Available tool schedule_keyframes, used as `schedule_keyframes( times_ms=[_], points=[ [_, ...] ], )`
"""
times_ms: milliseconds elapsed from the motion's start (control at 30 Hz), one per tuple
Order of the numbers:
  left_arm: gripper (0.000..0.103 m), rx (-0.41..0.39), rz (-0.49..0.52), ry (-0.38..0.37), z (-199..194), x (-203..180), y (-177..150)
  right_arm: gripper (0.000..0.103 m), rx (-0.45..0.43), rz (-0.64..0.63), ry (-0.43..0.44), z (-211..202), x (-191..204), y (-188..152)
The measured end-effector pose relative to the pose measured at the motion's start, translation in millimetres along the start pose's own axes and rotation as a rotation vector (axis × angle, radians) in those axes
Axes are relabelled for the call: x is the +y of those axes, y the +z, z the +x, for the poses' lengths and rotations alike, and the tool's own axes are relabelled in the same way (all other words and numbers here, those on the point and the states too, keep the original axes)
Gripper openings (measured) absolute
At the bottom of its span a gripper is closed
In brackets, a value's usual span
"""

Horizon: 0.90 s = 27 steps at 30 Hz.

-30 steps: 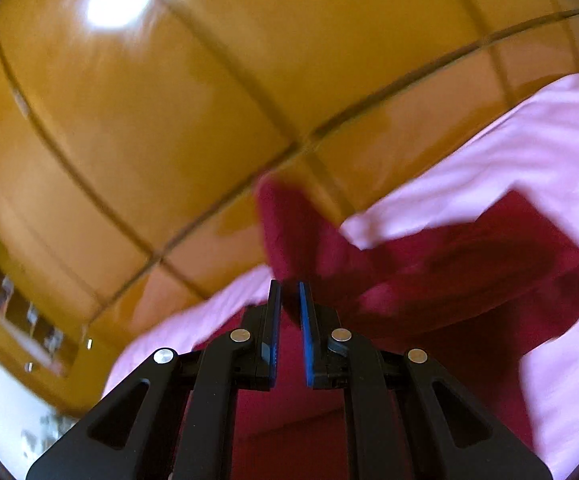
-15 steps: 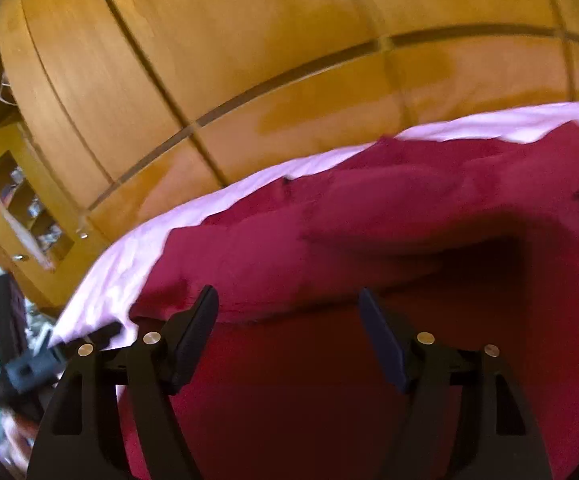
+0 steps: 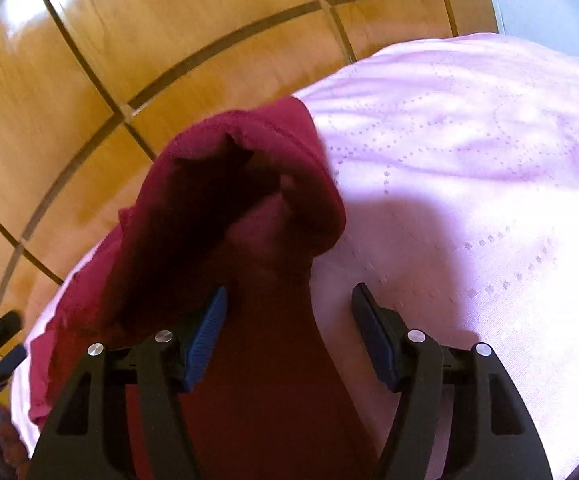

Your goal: Fold small clothes

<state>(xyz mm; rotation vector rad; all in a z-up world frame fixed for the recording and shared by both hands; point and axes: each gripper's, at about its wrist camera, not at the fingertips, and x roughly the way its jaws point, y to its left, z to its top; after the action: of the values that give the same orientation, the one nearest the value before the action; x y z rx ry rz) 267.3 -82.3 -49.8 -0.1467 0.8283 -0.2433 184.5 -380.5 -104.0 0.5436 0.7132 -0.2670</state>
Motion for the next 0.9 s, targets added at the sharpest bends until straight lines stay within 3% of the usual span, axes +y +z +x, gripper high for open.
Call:
schedule_keyframes(
  times_ms=[133, 233, 300, 333, 400, 633, 767, 900],
  points=[
    [0.065, 0.062, 0.036, 0.018, 29, -12, 10, 0.066, -0.006, 0.035, 0.036, 3, -6, -1],
    [0.056, 0.114, 0.0, 0.004, 44, -11, 10, 0.066, -0.011, 0.043, 0.052, 4, -5, -1],
    [0.041, 0.149, -0.037, -0.024, 53, -11, 7, 0.066, -0.014, 0.046, 0.055, 4, -3, -2],
    [0.026, 0.157, -0.049, -0.033, 55, -11, 5, 0.066, -0.017, 0.049, 0.057, 4, -3, -1],
    [0.008, 0.168, -0.063, -0.063, 56, -11, 4, 0.066, -0.019, 0.051, 0.057, 8, 2, -2],
    [0.004, 0.021, -0.102, -0.146, 1, -1, 15, 0.066, -0.026, 0.063, 0.07, 6, -3, -3],
    [0.004, -0.051, -0.096, -0.085, -24, 25, 2, 0.066, -0.028, 0.068, 0.074, 6, -4, -3],
    [0.004, -0.001, -0.113, -0.034, -11, 53, -18, 0.066, -0.026, 0.064, 0.068, 3, -7, -5]
  ],
)
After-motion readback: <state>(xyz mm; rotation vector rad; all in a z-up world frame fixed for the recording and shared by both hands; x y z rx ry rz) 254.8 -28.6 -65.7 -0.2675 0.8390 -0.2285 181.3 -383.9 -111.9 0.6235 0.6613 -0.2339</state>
